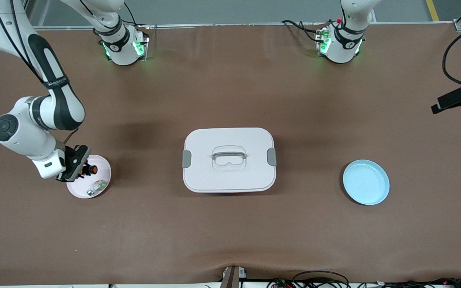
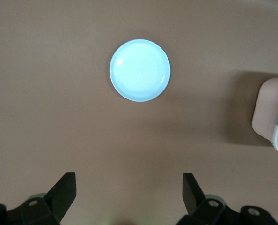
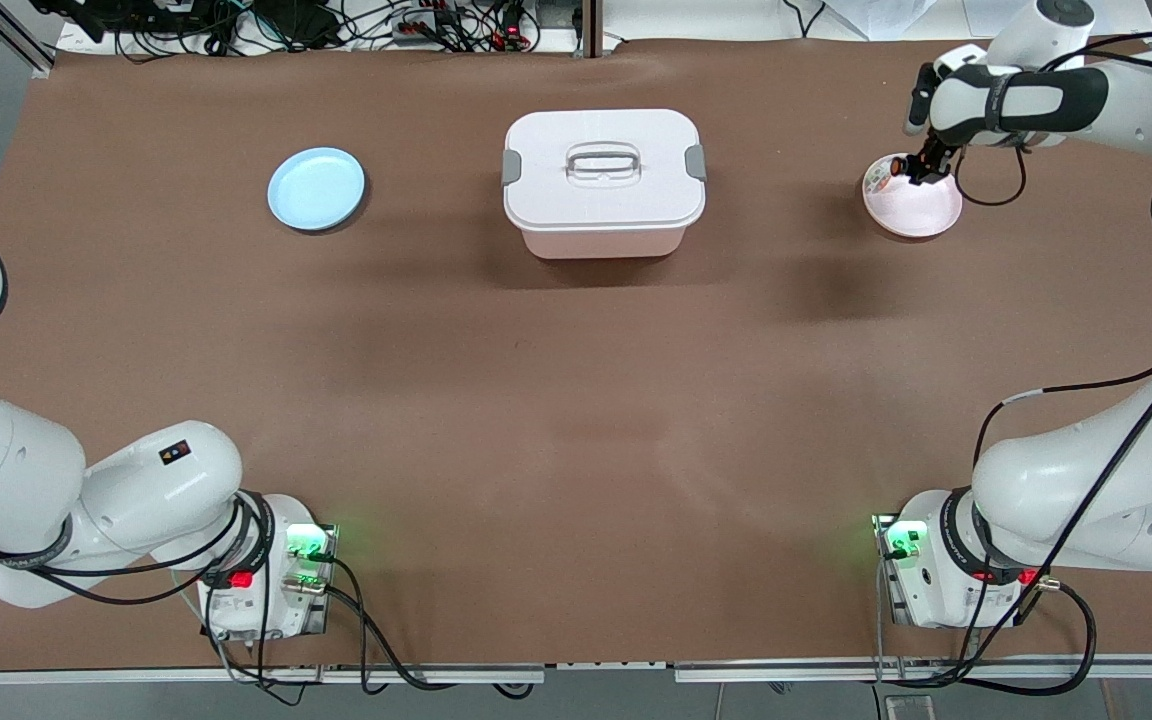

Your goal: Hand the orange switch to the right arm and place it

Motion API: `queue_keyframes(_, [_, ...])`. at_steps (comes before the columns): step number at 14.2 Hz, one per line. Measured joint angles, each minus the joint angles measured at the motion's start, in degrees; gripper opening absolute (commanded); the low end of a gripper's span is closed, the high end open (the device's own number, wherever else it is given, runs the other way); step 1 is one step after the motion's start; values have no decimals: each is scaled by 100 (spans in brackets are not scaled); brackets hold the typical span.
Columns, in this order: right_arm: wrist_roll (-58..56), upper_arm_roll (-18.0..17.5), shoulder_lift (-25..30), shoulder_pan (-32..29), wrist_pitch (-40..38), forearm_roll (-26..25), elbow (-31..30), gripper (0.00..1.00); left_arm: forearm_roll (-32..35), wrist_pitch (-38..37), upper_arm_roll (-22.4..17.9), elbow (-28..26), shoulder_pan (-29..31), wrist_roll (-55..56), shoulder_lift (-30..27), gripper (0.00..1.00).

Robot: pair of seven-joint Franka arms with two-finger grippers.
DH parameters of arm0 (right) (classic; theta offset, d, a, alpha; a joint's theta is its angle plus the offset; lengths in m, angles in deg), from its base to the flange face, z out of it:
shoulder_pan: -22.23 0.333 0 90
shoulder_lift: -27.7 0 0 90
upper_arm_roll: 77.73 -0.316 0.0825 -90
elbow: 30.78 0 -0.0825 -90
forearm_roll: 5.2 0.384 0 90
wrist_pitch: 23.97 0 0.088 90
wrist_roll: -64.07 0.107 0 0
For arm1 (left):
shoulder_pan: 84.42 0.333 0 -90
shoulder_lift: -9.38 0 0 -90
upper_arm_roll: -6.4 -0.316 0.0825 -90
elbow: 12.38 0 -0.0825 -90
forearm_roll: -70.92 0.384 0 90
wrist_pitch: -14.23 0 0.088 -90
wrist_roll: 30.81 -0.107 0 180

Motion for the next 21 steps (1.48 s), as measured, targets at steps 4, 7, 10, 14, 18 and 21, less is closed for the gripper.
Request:
queue_keyframes(4, [-3, 1, -185, -172, 103, -108, -6, 0, 17, 367, -4, -204, 331, -448, 0, 100])
queue_keyframes(7, [-3, 70, -213, -177, 102, -112, -7, 0, 18, 698, 5, -483, 356, -500, -38, 100])
queue_keyframes(10, [-2, 136, -331, -177, 106, -130, -5, 0, 18, 830, -51, -620, 271, -501, -127, 100])
queue_keyframes(14, [37, 202, -527, -177, 186, -362, 23, 0, 17, 879, -1611, -667, -1255, -505, -209, 100])
queue_keyframes(18, [284, 203, -628, -174, 204, -765, 90, 0, 17, 1037, -2950, -688, -2629, -506, -216, 100])
queue_keyframes(21, [430, 203, -671, -171, 205, -910, 126, 0, 13, 1322, -3272, -737, -3084, -506, -200, 100])
